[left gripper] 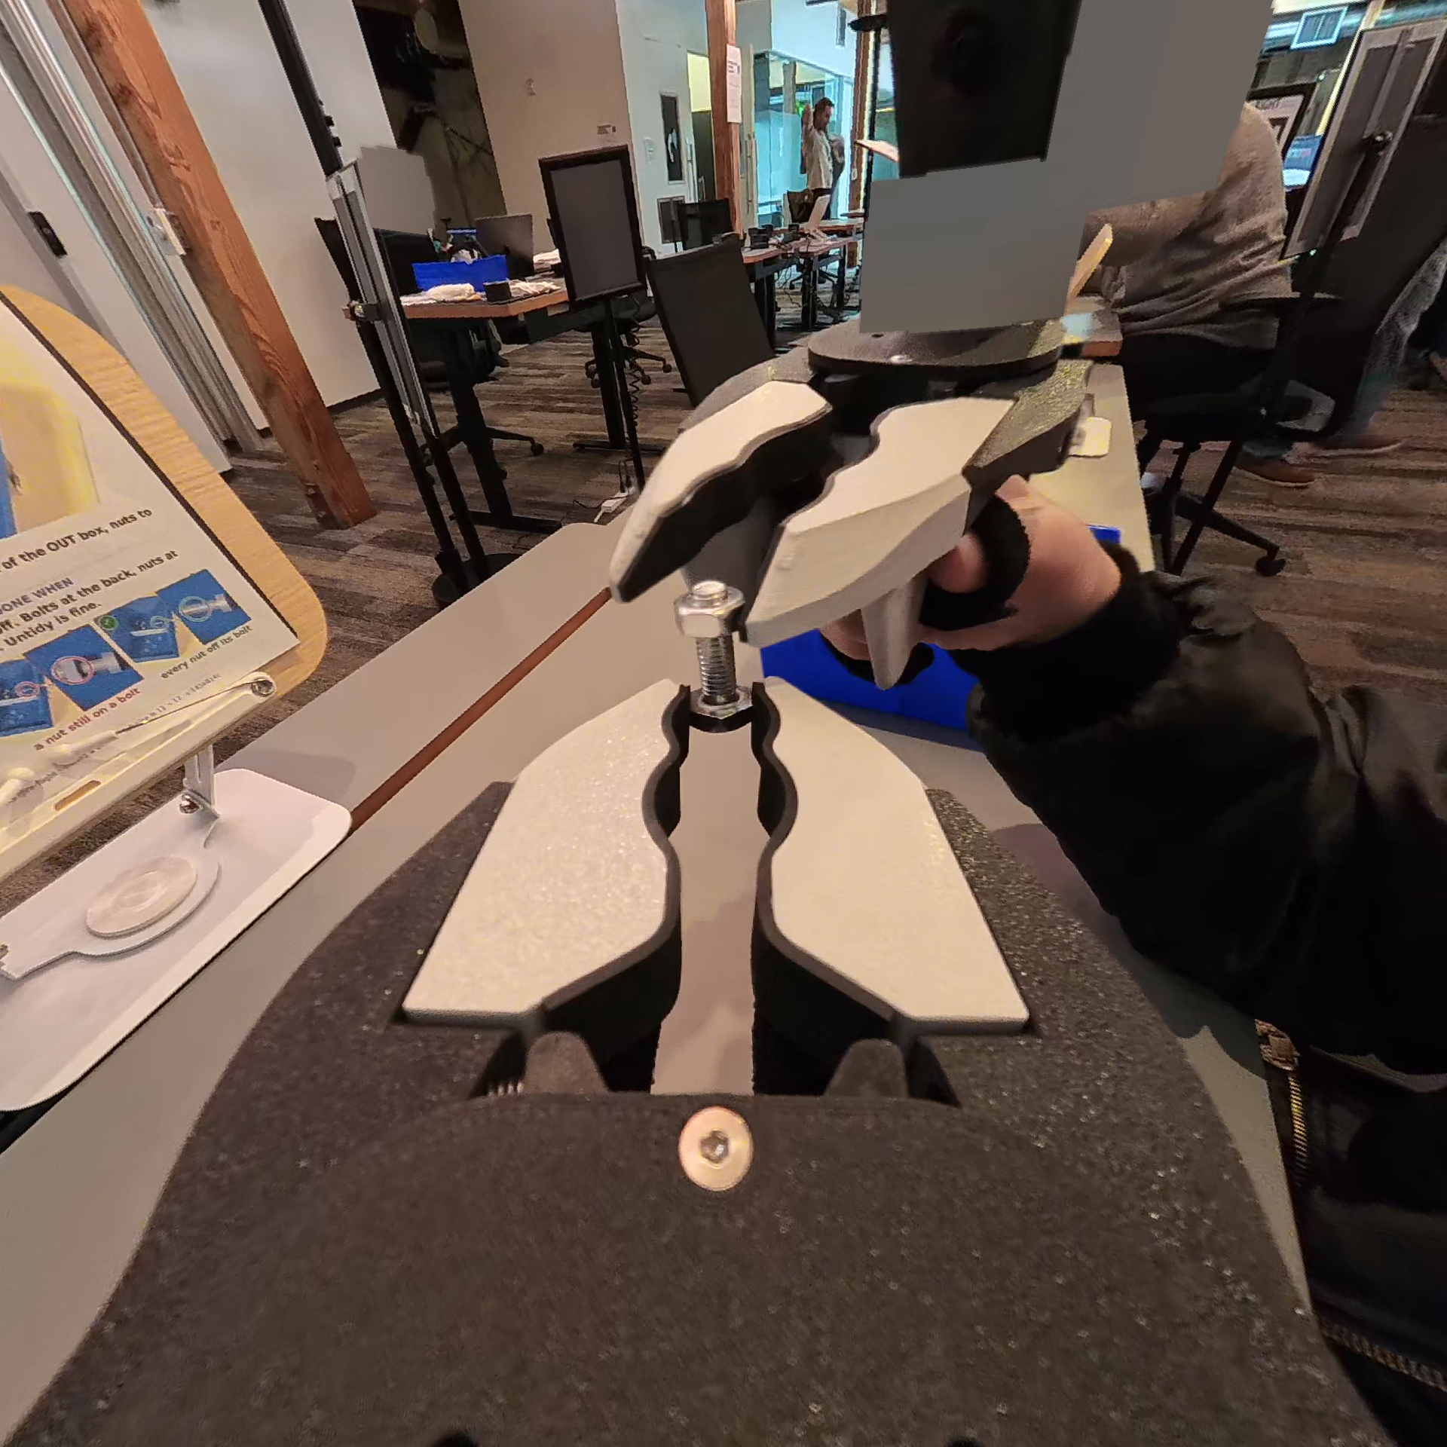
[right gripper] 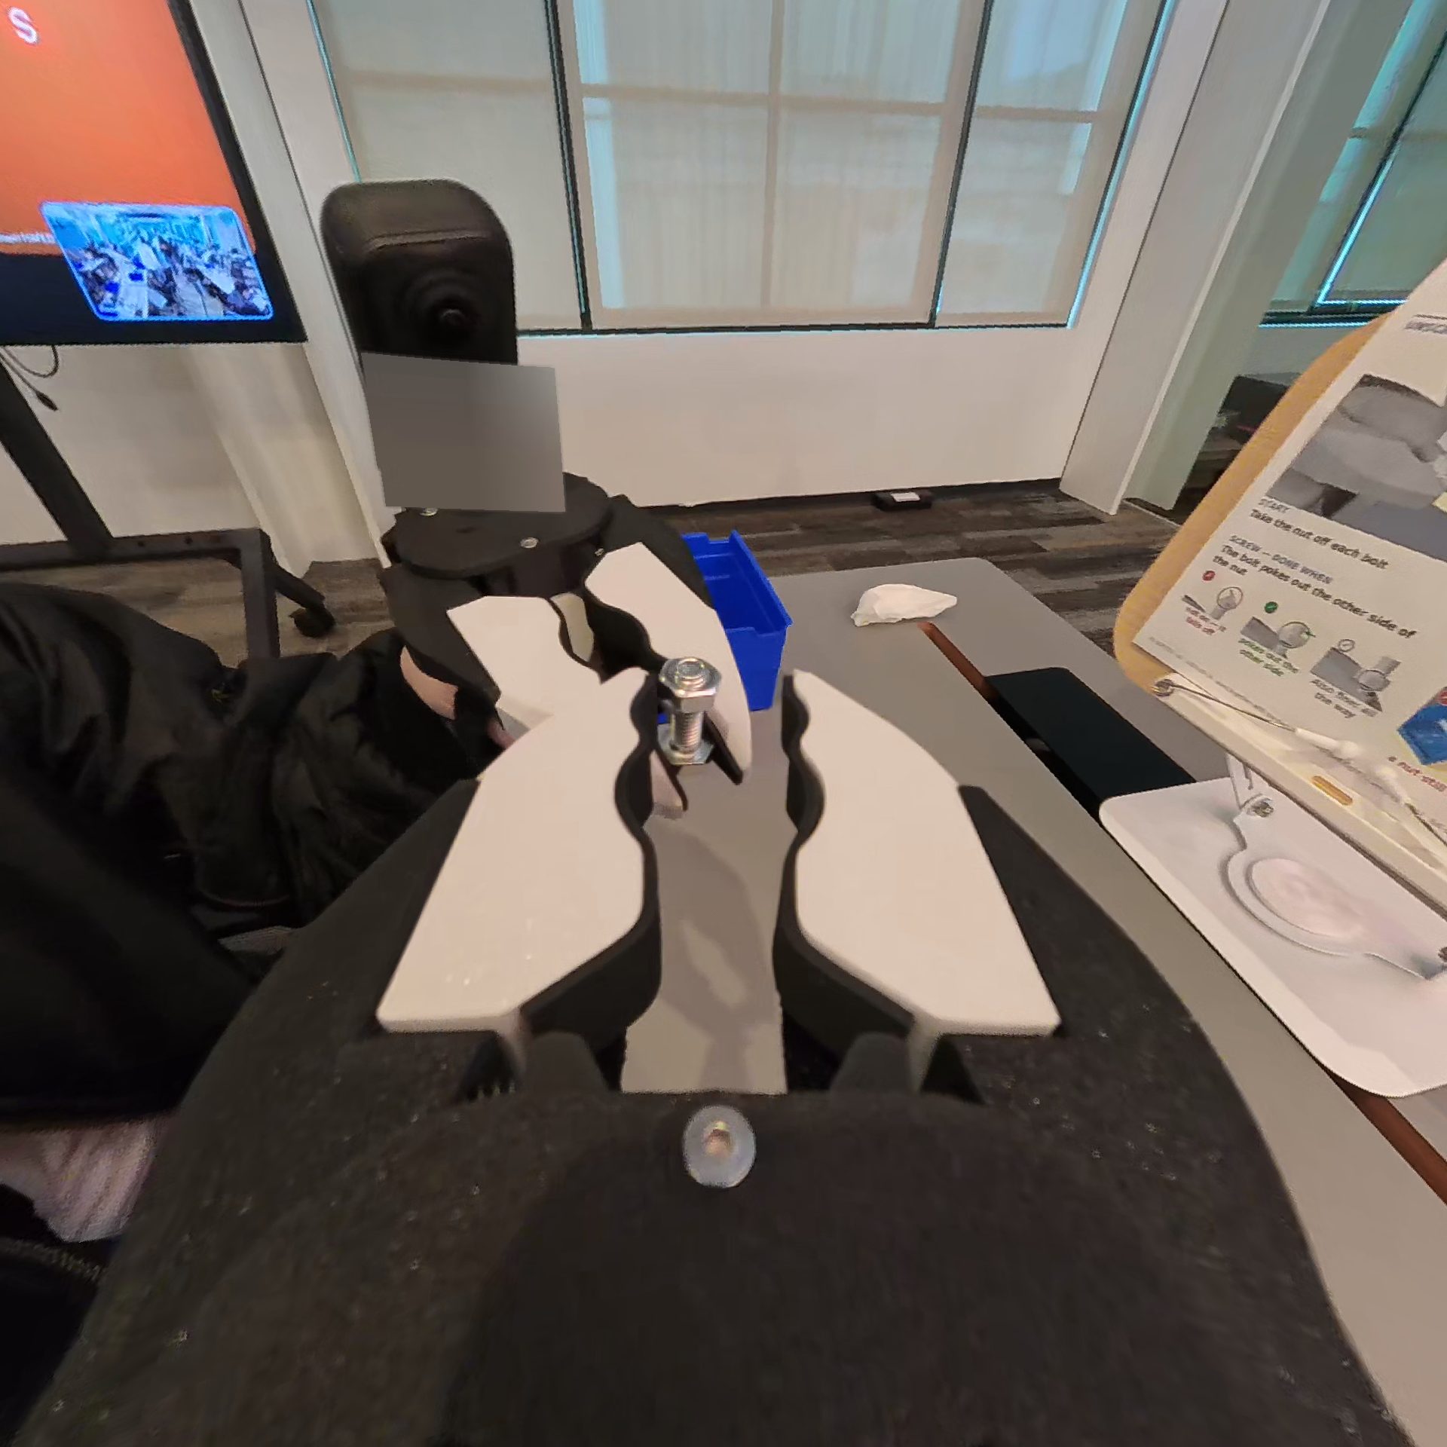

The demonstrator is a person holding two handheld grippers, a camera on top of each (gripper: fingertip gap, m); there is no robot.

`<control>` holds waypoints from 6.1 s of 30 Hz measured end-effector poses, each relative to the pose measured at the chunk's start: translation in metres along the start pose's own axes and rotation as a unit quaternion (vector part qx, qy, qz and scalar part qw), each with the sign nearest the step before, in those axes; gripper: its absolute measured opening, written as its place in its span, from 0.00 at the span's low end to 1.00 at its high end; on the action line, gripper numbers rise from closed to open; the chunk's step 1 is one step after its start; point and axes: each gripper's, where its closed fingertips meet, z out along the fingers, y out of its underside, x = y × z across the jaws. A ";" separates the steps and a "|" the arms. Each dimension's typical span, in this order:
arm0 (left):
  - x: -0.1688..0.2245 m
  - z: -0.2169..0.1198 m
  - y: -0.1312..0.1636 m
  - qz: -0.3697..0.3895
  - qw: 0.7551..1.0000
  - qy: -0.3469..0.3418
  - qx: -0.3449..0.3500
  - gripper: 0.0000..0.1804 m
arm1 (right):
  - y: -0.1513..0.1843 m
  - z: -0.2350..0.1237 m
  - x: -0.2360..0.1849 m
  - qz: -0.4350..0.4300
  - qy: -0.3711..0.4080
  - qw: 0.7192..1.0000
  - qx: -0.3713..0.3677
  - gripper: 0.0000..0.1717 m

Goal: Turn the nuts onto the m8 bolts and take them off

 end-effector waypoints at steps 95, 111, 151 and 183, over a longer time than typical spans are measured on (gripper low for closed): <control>0.094 -0.011 0.010 -0.072 0.946 0.312 -0.042 0.08 | 0.015 -0.040 -0.082 -0.151 -0.291 0.944 0.029 0.09; -0.021 0.018 0.039 0.087 0.986 -0.098 -0.107 0.08 | 0.024 -0.017 0.012 0.080 0.081 0.989 -0.098 0.20; -0.015 0.015 0.043 0.121 0.981 -0.084 -0.128 0.08 | 0.042 -0.002 0.009 0.092 0.045 0.986 -0.132 0.12; -0.027 0.009 0.038 0.136 0.975 -0.126 -0.123 0.08 | 0.036 0.000 0.019 0.103 0.090 0.985 -0.104 0.14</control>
